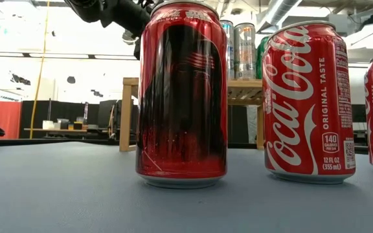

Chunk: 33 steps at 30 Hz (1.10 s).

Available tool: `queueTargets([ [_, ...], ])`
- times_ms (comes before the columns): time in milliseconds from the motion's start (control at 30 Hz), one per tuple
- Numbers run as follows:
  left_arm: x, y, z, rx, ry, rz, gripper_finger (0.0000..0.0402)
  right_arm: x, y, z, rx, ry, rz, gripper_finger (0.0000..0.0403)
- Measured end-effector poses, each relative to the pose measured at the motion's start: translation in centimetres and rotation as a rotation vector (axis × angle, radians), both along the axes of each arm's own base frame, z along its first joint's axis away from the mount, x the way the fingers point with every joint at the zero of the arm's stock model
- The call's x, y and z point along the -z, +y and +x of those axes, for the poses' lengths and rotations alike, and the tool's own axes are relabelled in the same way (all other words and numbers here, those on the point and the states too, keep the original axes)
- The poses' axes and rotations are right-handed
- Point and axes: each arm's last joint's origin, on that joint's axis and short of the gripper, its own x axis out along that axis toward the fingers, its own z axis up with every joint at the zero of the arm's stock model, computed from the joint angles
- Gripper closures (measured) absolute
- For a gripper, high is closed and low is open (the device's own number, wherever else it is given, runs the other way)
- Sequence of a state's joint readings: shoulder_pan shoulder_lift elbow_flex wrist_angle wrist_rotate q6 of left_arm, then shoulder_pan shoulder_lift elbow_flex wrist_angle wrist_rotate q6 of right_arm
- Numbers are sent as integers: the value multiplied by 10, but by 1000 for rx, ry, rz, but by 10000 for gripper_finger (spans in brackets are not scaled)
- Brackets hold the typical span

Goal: Place canned beverage on shelf
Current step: Put the blue soda can on the shelf aligned with the other blue soda can, then adjust the soda cans on the shelf

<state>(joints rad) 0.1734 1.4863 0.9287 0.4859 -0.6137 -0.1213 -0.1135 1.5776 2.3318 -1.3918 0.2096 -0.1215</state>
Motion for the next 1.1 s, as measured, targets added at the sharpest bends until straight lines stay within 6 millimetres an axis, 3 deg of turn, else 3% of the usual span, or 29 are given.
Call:
queueTargets([
  [267, 0, -2, 1, 11, -34, -34, 401, 2, 1, -1, -12, 21, 28, 88],
  [400, -4, -9, -1, 31, -34, -31, 401, 4, 10, 0, -117, 27, 100, 88],
  [633, -34, -27, -22, 73, -65, 19, 401, 22, 36, 34, -151, 124, 20, 107],
  [833, -55, -36, -46, 38, -37, 61, 401, 57, 41, 74, -104, 312, -131, 173],
  [1100, -56, -43, -56, 3, 38, 74, 401, 77, 30, 88, -80, 445, -146, 330],
])
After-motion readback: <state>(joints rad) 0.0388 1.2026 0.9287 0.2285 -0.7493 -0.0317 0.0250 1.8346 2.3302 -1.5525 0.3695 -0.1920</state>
